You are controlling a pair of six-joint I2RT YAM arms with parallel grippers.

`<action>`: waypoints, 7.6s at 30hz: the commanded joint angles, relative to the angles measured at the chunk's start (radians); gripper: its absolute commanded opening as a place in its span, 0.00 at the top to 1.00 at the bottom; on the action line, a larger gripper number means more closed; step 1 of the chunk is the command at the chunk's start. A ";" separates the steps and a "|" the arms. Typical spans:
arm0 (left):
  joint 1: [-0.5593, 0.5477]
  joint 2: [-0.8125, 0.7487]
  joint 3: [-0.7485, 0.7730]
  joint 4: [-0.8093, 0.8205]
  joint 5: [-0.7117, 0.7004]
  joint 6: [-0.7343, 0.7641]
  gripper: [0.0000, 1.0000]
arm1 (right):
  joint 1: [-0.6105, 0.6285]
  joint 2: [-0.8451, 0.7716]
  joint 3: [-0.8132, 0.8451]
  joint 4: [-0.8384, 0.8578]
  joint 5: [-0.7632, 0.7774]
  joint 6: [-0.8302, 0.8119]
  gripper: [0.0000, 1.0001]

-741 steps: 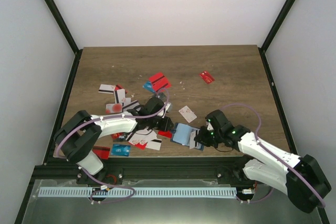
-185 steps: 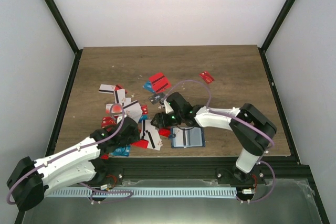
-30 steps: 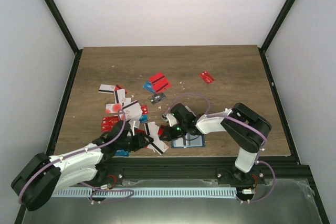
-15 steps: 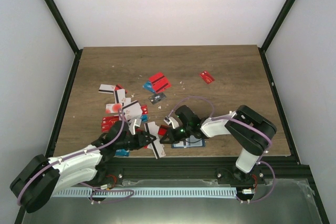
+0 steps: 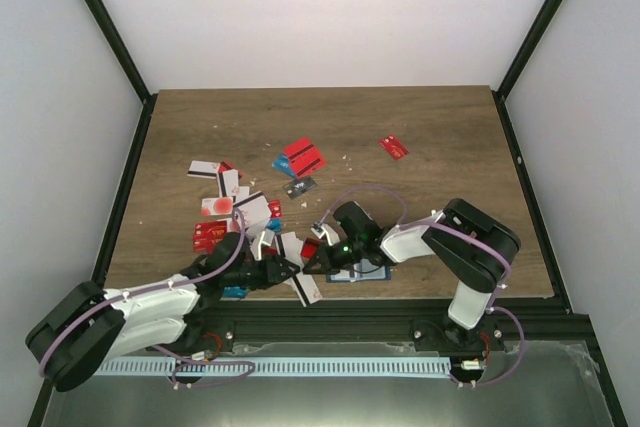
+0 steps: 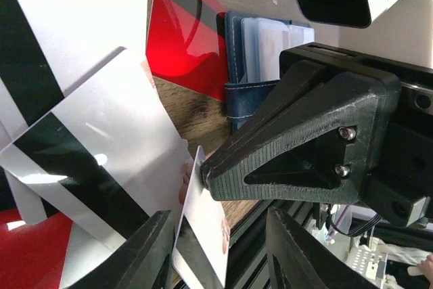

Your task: Put the credit cards into the card holder

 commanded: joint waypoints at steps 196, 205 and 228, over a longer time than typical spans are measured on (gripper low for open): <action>-0.206 0.591 0.485 0.162 -0.194 0.148 0.96 | -0.237 -0.976 -0.326 -0.810 0.695 0.218 0.72; -0.217 0.656 0.499 0.199 -0.172 0.139 0.96 | -0.238 -0.947 -0.367 -0.774 0.632 0.201 0.81; -0.245 0.716 0.489 0.313 -0.093 0.074 0.96 | -0.235 -0.840 -0.405 -0.663 0.520 0.199 0.87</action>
